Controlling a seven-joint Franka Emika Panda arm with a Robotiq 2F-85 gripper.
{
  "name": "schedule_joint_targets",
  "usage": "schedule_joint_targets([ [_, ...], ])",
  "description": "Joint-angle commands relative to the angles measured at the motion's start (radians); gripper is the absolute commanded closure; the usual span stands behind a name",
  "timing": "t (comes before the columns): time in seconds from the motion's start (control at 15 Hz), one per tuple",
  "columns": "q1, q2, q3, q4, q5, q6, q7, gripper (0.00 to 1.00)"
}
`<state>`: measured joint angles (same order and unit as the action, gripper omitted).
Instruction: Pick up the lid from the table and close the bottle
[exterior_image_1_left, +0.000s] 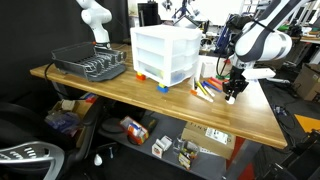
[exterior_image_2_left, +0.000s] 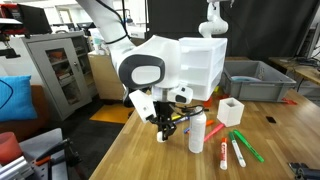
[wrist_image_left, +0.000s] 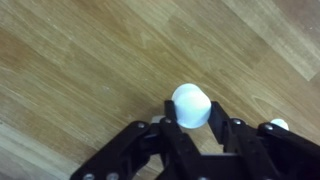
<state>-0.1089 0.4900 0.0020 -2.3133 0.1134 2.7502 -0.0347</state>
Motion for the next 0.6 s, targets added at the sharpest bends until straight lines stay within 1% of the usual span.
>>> schedule_joint_targets([
  [0.0,0.0,-0.015,0.004,-0.005,-0.002,-0.007,-0.007,0.71],
  [0.33,0.015,-0.044,-0.004,-0.012,-0.014,-0.016,-0.001,0.73],
  [0.4,0.018,-0.05,-0.006,-0.014,-0.016,-0.02,0.001,0.69],
  [0.47,0.022,-0.06,-0.009,-0.016,-0.021,-0.028,0.004,0.62],
  [0.53,0.024,-0.07,-0.011,-0.018,-0.024,-0.037,0.004,0.57],
])
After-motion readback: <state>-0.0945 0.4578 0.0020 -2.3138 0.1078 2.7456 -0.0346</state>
